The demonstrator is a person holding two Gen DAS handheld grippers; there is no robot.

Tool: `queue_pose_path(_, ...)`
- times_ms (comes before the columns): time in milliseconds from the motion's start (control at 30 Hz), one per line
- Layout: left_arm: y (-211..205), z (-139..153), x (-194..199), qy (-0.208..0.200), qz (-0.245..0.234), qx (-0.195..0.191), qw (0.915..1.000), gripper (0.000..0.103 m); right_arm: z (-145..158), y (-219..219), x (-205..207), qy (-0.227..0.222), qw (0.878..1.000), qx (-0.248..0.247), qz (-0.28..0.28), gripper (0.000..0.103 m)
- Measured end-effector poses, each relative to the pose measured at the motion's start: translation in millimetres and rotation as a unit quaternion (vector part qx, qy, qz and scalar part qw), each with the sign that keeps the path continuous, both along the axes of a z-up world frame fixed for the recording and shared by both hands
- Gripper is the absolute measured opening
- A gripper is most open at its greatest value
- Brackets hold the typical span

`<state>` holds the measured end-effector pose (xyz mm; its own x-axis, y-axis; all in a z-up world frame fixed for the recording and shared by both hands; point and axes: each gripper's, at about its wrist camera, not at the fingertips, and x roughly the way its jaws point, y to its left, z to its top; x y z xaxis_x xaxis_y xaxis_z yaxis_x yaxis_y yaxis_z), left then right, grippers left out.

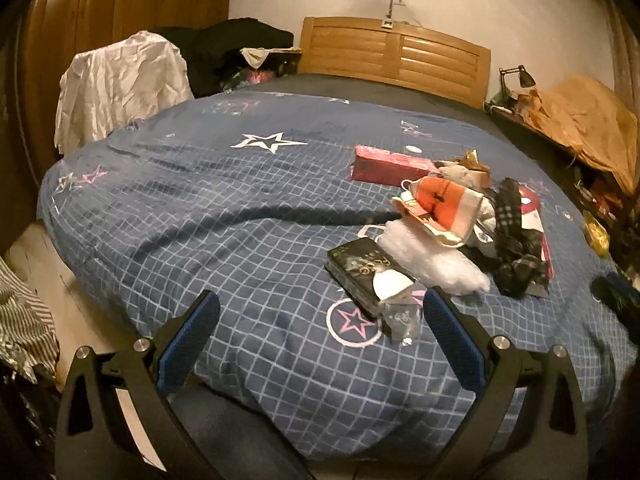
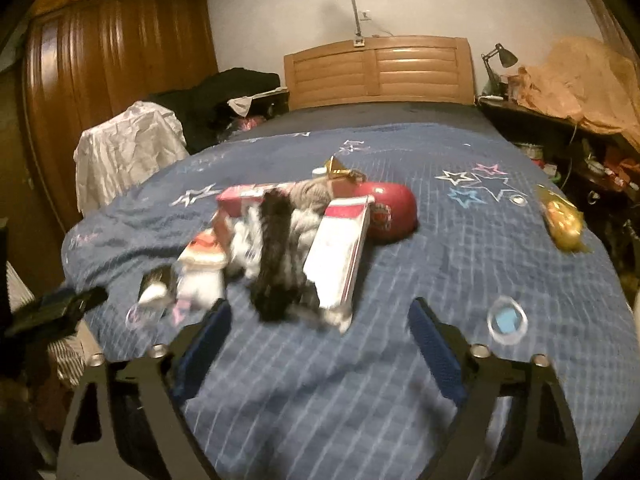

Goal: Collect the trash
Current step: 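Reach the right gripper to the white-red paper box and grasp it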

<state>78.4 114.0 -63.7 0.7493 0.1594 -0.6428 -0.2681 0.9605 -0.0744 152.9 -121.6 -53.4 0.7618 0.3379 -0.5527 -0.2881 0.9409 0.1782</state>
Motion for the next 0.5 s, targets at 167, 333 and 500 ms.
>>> queue_pose_path(167,-4,2,15,-0.004,-0.022,-0.017,0.9996,0.098,-11,-14,64,0.039,0.998,0.051,-0.011,0.057)
queue_pose_path(333,-11,8,35,-0.01,-0.039,-0.023,0.9989,0.098,-41,-24,118,0.122,0.985,0.126,0.004,0.051)
queue_pose_path(500,-15,17,58,-0.012,-0.048,-0.061,0.9969,0.098,-68,-26,146,0.184,0.965,0.181,0.049,0.016)
